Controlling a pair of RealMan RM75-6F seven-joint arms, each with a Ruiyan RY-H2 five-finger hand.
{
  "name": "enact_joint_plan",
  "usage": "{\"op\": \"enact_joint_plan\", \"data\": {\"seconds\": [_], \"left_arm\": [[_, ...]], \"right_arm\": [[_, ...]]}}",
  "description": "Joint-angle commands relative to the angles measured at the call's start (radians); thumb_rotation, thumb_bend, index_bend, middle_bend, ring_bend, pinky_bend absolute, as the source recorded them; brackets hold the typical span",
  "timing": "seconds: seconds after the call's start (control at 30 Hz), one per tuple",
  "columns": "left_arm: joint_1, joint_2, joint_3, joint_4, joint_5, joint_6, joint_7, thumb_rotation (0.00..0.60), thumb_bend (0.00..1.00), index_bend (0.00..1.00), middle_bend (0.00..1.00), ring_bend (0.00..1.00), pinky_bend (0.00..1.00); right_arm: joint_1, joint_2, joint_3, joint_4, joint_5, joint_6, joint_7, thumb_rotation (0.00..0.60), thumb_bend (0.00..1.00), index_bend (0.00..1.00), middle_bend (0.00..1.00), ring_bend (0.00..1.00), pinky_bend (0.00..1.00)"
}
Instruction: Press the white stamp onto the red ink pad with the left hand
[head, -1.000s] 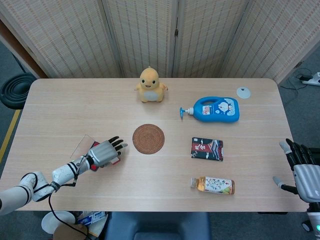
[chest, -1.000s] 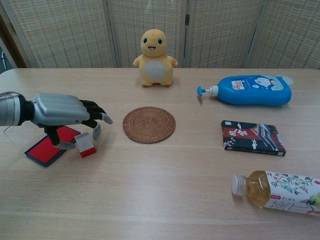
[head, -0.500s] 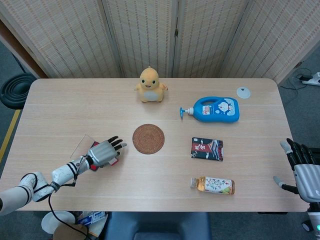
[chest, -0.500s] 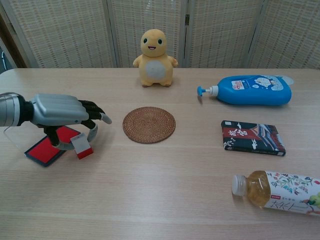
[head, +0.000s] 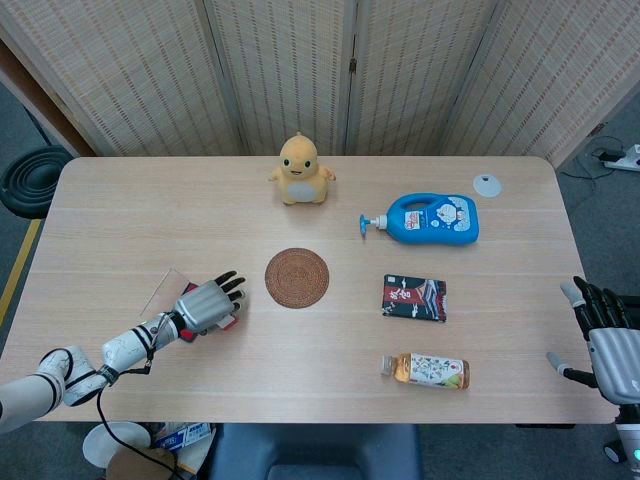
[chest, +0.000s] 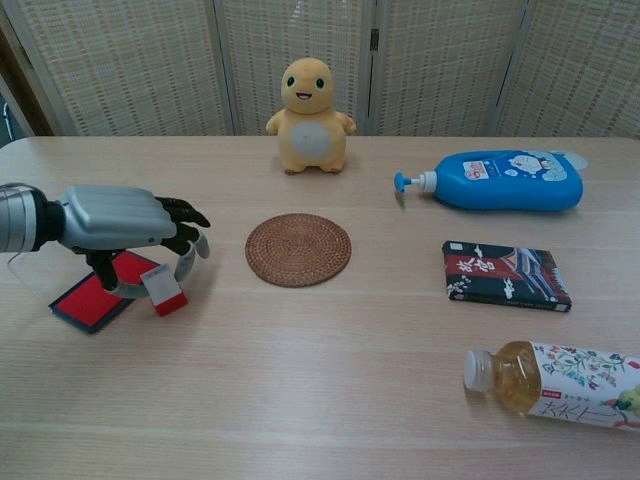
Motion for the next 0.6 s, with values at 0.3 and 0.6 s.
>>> {"op": "enact_joint_plan", "data": {"seconds": [0.3, 0.6], "left_arm": [[0.021, 0.063, -0.015, -0.080, -0.033, 0.016, 0.050, 0.600, 0.33, 0.68, 0.42, 0.24, 0.23], [0.030, 0.168, -0.040, -0.223, -0.083, 0.001, 0.129, 0.600, 0.33, 0.70, 0.46, 0.27, 0.27]], "right_arm": [[0.005, -0.002, 0.000, 0.003, 0.004, -0.012, 0.000, 0.600, 0.19, 0.00, 0.00, 0.00, 0.00], [0.010, -0.005, -0.001, 0.003, 0.008, -0.024, -0.005, 0.600, 0.19, 0.00, 0.00, 0.00, 0.00]]}}
